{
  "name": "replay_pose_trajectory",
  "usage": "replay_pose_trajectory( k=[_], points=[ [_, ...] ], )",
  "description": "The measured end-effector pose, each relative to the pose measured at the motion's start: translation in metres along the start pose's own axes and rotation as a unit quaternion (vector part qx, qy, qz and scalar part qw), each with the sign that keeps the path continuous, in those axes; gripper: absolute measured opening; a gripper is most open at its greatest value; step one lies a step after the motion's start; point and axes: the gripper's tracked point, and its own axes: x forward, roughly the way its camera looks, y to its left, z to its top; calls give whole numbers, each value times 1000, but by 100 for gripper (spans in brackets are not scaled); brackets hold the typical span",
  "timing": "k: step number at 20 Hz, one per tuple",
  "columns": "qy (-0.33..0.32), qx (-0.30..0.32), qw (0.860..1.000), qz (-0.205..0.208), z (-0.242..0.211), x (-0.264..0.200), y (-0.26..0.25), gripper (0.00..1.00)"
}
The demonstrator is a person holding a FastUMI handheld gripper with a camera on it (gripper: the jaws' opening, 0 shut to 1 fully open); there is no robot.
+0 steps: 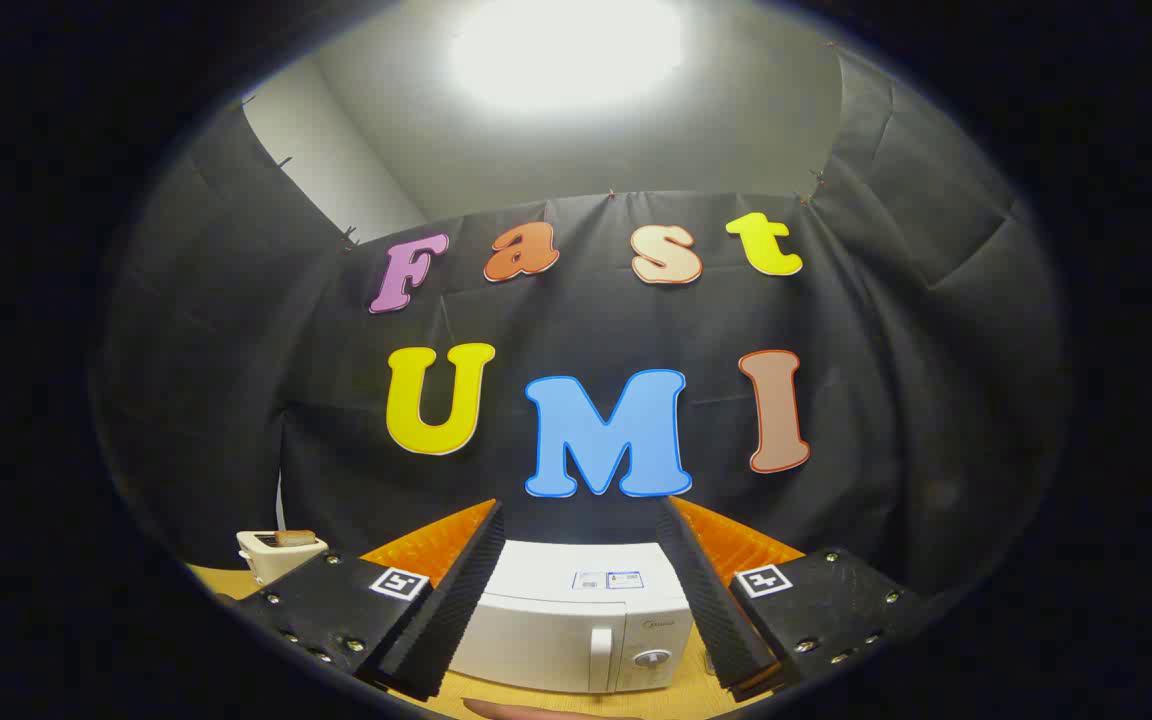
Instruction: Open the microwave, put the food inside, and close the microwave door.
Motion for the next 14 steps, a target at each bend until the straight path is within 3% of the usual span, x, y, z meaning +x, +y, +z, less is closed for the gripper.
replay_pose_trajectory(
  k=[14],
  points=[
    [6,8,1000,-4,-2,1,-2,96]
  ],
)
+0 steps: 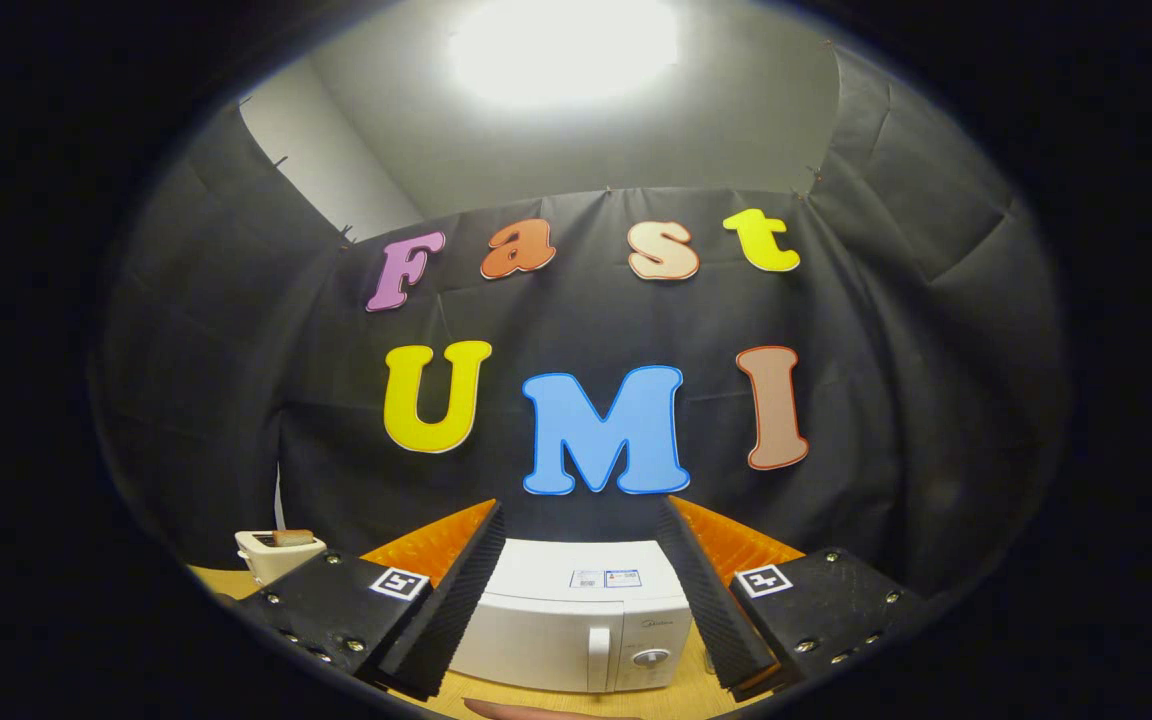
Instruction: Open the microwave, put the food inside, and close the microwave door.
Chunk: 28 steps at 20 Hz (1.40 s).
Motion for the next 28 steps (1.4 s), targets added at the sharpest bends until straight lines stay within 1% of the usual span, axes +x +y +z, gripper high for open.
replay_pose_trajectory(
  k=[6,11,12,15,16,18,21,24,26,28],
  points=[
    [2,2,1000,0,-1,0,0,95],
    [7,-4,1000,8,-1,-6,1,96],
    [12,0,1000,17,-4,-13,4,96],
    [33,30,996,81,-24,-41,16,96],
    [43,29,994,95,-33,-48,13,96],
    [53,1,994,92,-46,-60,-4,96],
    [32,-34,995,84,-53,-76,-15,96],
    [38,-56,993,92,-64,-90,-10,96],
    [38,-59,992,103,-72,-96,-1,96],
    [38,-59,992,104,-87,-97,5,96]
  ],
)
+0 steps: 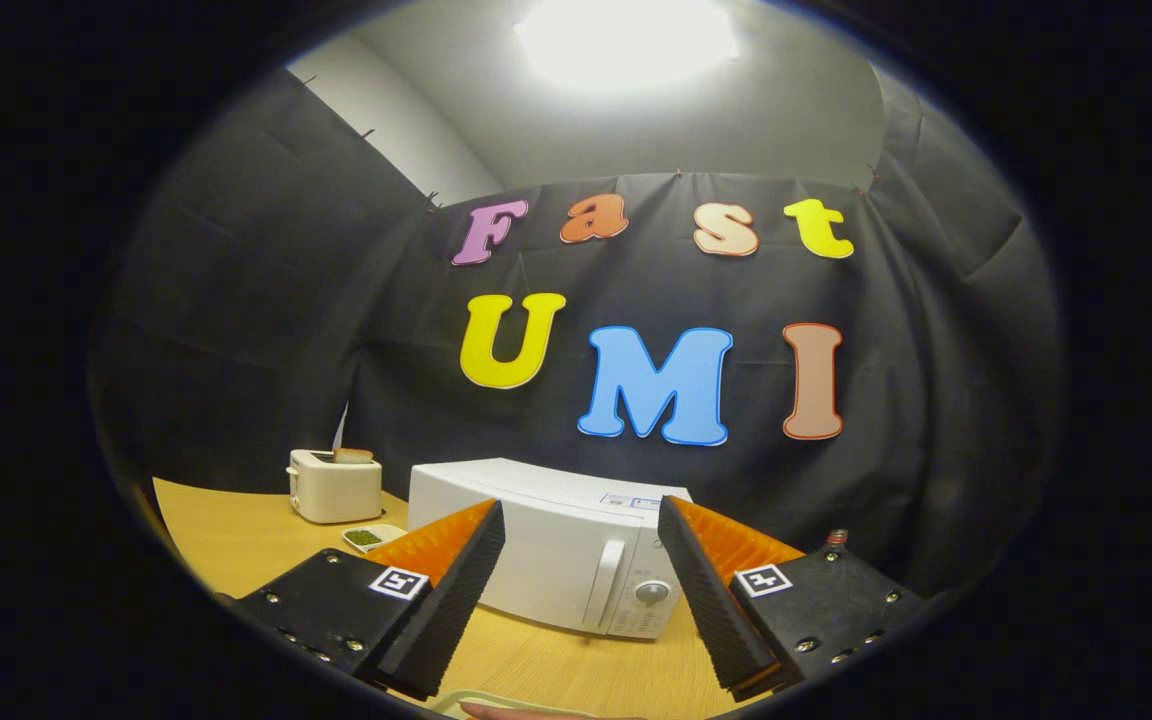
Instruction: Open the microwave, put the food inside, and close the microwave door.
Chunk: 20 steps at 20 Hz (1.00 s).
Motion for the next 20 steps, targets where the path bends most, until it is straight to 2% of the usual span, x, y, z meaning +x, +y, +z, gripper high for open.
replay_pose_trajectory(
  k=[6,10,16,20],
  points=[
    [34,-26,999,-10,-66,21,16,93],
    [93,6,996,-10,-110,40,15,92],
    [101,33,993,-50,-135,83,-7,92],
    [116,56,990,-51,-150,116,-13,92]
  ],
)
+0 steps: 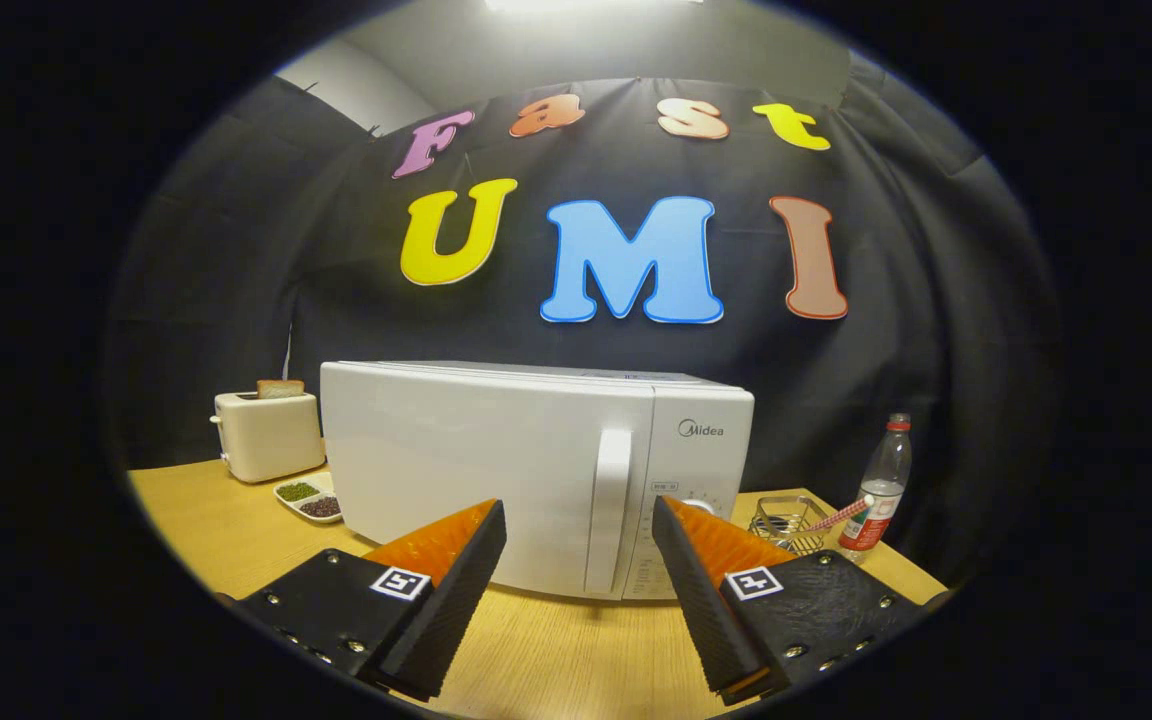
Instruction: Open the microwave, put the food inside, and close the microwave door.
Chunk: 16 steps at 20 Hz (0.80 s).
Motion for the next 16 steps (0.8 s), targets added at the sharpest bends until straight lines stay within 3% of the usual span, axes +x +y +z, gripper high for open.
replay_pose_trajectory(
  k=[3,5,11,14,15,16],
  points=[
    [23,33,999,-3,-10,29,-3,92],
    [28,49,998,-8,-12,42,-6,87],
    [31,24,998,-56,-17,66,-22,80],
    [32,11,997,-72,-16,63,-24,61],
    [39,22,997,-70,-17,62,-19,41],
    [44,33,996,-70,-18,64,-22,35]
  ],
)
